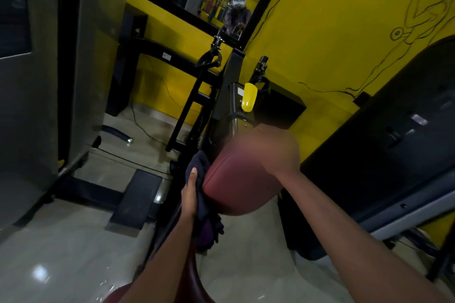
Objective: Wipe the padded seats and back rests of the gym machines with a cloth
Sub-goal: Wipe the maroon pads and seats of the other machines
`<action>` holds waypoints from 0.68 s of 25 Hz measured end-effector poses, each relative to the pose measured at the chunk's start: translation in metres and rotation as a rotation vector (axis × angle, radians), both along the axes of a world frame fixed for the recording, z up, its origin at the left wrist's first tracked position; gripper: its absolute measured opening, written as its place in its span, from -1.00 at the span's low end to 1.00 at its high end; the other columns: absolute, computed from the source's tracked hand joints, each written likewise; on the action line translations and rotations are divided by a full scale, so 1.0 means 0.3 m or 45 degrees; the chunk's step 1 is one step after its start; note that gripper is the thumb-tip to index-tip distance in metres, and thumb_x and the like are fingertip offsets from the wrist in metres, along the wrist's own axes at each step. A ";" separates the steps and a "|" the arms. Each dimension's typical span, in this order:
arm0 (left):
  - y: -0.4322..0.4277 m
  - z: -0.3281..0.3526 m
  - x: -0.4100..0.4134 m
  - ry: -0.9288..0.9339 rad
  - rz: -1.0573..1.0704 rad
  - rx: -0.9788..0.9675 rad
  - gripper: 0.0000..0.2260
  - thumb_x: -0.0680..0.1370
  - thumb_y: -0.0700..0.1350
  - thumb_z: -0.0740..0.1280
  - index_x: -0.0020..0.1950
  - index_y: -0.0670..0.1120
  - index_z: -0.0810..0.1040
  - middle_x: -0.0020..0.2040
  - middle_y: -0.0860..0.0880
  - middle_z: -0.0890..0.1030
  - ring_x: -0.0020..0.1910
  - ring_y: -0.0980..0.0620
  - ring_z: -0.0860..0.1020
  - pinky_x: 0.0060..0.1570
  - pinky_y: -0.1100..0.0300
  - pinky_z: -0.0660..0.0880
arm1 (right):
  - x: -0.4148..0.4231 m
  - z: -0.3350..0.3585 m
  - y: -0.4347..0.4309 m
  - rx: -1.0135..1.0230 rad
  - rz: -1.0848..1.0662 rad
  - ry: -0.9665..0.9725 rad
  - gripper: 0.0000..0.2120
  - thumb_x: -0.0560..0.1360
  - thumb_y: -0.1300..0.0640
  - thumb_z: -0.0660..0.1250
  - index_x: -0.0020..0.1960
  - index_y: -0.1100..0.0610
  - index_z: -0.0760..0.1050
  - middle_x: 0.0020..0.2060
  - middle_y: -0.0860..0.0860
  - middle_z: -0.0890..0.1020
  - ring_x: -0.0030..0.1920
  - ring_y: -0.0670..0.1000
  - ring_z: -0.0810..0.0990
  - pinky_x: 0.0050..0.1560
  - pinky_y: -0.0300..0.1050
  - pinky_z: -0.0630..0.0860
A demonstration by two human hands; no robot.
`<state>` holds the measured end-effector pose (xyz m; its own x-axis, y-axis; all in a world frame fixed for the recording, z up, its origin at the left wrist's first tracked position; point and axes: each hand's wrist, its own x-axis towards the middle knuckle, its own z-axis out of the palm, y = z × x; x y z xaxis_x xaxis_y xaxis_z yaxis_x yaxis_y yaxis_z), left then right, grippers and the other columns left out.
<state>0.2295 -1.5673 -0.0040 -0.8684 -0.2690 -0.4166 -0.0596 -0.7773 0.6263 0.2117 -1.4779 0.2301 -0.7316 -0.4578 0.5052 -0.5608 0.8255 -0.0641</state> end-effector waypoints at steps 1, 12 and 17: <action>0.004 -0.031 -0.013 -0.008 -0.002 0.093 -0.04 0.11 0.46 0.43 0.37 -0.06 0.44 0.24 -0.15 0.57 0.20 -0.14 0.55 0.30 -0.15 0.39 | -0.003 0.000 -0.001 -0.013 -0.013 -0.003 -0.61 0.47 -0.06 0.08 -0.06 0.10 0.62 -0.24 0.04 0.67 -0.24 0.07 0.61 -0.27 -0.09 0.51; -0.129 0.401 0.262 -0.055 0.046 -0.577 -0.55 0.57 0.09 0.23 0.32 -0.19 0.44 0.22 -0.22 0.53 0.17 -0.16 0.52 0.15 0.06 0.43 | 0.068 0.008 0.020 -0.269 0.122 -0.152 -0.79 0.50 0.01 0.28 0.05 0.03 0.62 0.01 -0.07 0.66 0.05 -0.08 0.55 0.11 -0.06 0.48; -0.223 0.463 0.349 0.137 -0.108 -0.518 -0.59 0.56 0.11 0.22 0.27 -0.14 0.47 0.14 -0.21 0.59 0.02 -0.15 0.57 0.15 -0.04 0.48 | 0.248 -0.082 -0.029 -0.819 0.118 0.093 -0.69 0.48 0.01 0.17 0.02 0.10 0.63 -0.02 -0.02 0.66 0.06 -0.13 0.55 0.19 -0.18 0.47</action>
<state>0.3343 -1.6341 0.1348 -0.9273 -0.3182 -0.1971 -0.0305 -0.4607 0.8870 0.2861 -1.4867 0.2054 -0.6573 -0.1067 0.7461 -0.6492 0.5830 -0.4885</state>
